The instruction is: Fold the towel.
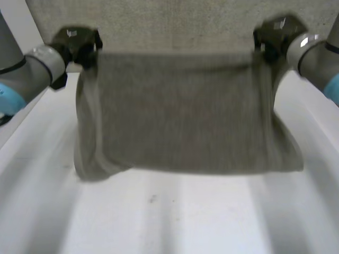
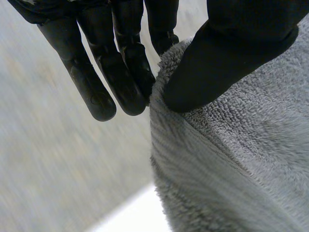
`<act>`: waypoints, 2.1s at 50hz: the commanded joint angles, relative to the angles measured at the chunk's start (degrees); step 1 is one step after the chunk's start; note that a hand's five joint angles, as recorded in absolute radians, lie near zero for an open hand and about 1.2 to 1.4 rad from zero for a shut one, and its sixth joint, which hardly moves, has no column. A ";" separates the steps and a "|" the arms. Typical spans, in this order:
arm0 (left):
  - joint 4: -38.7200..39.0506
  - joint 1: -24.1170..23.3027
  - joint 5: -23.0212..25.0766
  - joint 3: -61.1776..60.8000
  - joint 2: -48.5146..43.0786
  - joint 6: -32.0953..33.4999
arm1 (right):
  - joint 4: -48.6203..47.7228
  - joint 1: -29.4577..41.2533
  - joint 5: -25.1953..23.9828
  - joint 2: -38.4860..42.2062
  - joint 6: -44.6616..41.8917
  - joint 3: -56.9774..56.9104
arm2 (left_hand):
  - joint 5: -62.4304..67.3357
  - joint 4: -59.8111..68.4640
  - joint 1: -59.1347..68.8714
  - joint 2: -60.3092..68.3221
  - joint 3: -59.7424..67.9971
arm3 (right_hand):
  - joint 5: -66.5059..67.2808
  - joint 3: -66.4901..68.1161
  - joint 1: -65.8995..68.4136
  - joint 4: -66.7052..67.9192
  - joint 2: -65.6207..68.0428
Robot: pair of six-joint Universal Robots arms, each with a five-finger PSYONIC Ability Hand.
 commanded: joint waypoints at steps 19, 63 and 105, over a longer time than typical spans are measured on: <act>10.69 -3.64 -10.17 0.55 2.90 -9.02 | -8.44 0.33 0.16 -4.90 6.95 2.28 | 11.33 10.23 12.84 10.28 10.25 | 10.85 10.38 0.49 10.24 10.55; 9.63 1.63 -7.27 -78.33 44.81 30.07 | 0.37 -5.74 -4.50 -36.62 -20.83 64.28 | 11.33 10.23 12.84 10.28 10.25 | 10.85 10.38 0.49 10.24 10.55; 24.92 -2.84 -5.24 -16.10 -17.05 30.70 | -35.41 -1.87 -0.38 6.53 -21.19 38.27 | 9.85 8.76 11.36 8.80 8.78 | -16.90 -17.37 -27.26 -17.51 -17.21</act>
